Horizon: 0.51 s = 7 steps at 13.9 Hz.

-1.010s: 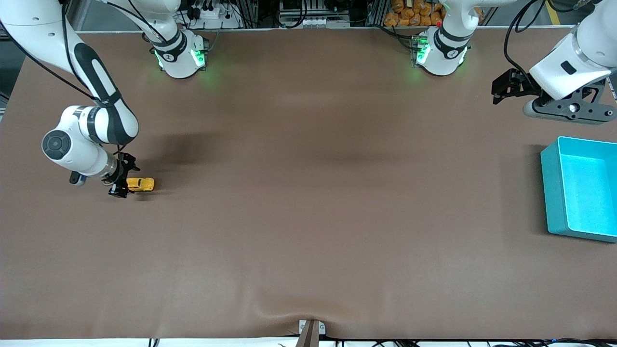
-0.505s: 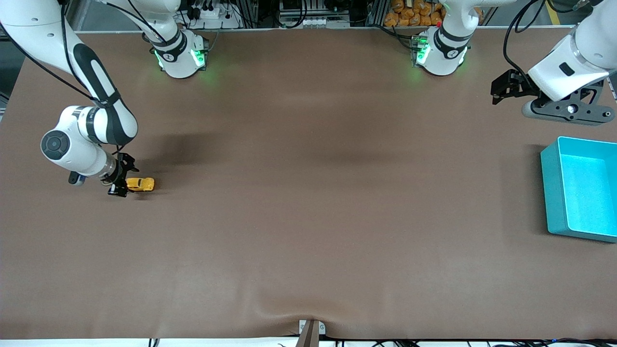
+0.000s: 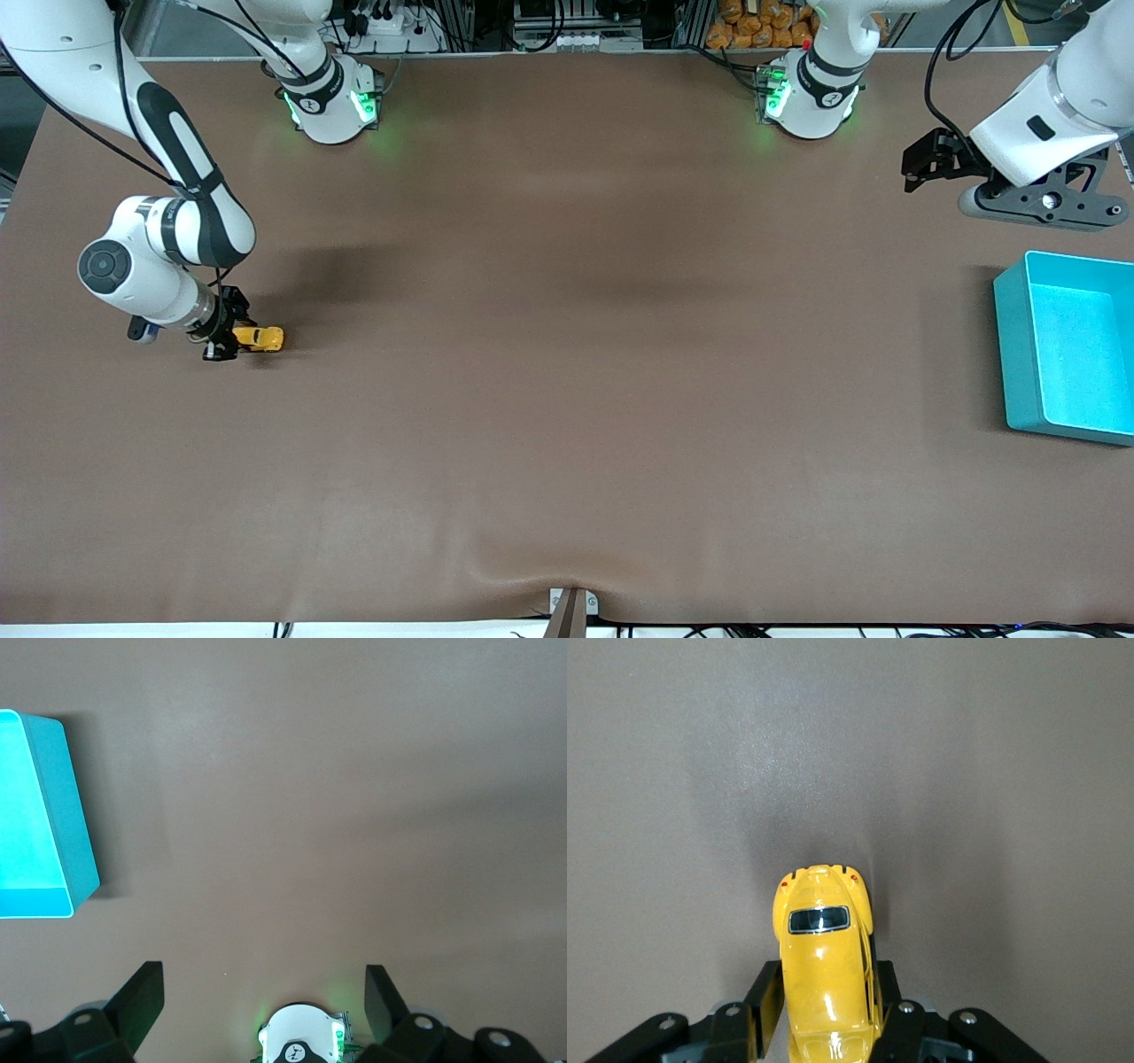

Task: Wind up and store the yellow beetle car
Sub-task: 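Close the right gripper around the yellow car's body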

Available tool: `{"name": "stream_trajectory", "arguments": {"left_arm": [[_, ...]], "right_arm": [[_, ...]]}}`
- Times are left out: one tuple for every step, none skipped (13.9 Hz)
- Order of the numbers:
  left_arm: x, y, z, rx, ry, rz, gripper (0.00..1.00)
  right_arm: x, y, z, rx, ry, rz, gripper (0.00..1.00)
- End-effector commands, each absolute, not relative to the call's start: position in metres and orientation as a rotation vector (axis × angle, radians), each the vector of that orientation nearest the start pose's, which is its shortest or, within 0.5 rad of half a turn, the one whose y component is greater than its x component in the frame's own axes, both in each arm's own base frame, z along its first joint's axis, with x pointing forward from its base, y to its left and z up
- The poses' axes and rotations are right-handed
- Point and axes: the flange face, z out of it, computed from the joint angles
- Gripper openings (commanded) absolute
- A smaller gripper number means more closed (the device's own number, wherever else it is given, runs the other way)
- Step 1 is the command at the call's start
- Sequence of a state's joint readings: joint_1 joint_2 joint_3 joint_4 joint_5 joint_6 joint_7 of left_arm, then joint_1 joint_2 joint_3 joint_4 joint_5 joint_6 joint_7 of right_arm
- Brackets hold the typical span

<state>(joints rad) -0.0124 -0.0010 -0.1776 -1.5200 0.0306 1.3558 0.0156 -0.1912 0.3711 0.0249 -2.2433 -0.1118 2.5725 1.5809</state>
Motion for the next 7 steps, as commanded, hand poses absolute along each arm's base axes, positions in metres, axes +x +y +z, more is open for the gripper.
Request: {"name": "stream_trajectory", "arguments": {"left_arm": [[0.5199,-0.0961,0.6335,-3.067,0.287,0.242,1.00],[0.5199,-0.0961,0.6335,-3.067,0.287,0.242,1.00],[0.5203,-0.0961,0.6327,-3.067,0.287,0.245,1.00],[0.5203,-0.0961,0.6320,-3.067,0.287,0.247,1.00],[0.5203,-0.0961,0.6320,-3.067,0.285,0.247,1.00],[0.5202,-0.0969,0.6320,-3.067,0.287,0.247,1.00],[0.5203,-0.0961,0.6320,-3.067,0.285,0.247,1.00]], "right_arm": [[0.5352,-0.0827,0.1902,-2.189,2.358,-0.001,0.37],[0.5348,-0.0827,0.1899,-2.188,2.361,0.004,0.31],[0.5349,-0.0835,0.1900,-2.186,2.362,0.002,0.28],[0.5352,-0.0836,0.1903,-2.184,2.360,-0.001,0.27],[0.5345,-0.0826,0.1889,-2.187,2.360,0.002,0.27],[0.5341,-0.0834,0.1887,-2.187,2.363,0.006,0.27],[0.5340,-0.0834,0.1887,-2.187,2.363,0.006,0.27]]}}
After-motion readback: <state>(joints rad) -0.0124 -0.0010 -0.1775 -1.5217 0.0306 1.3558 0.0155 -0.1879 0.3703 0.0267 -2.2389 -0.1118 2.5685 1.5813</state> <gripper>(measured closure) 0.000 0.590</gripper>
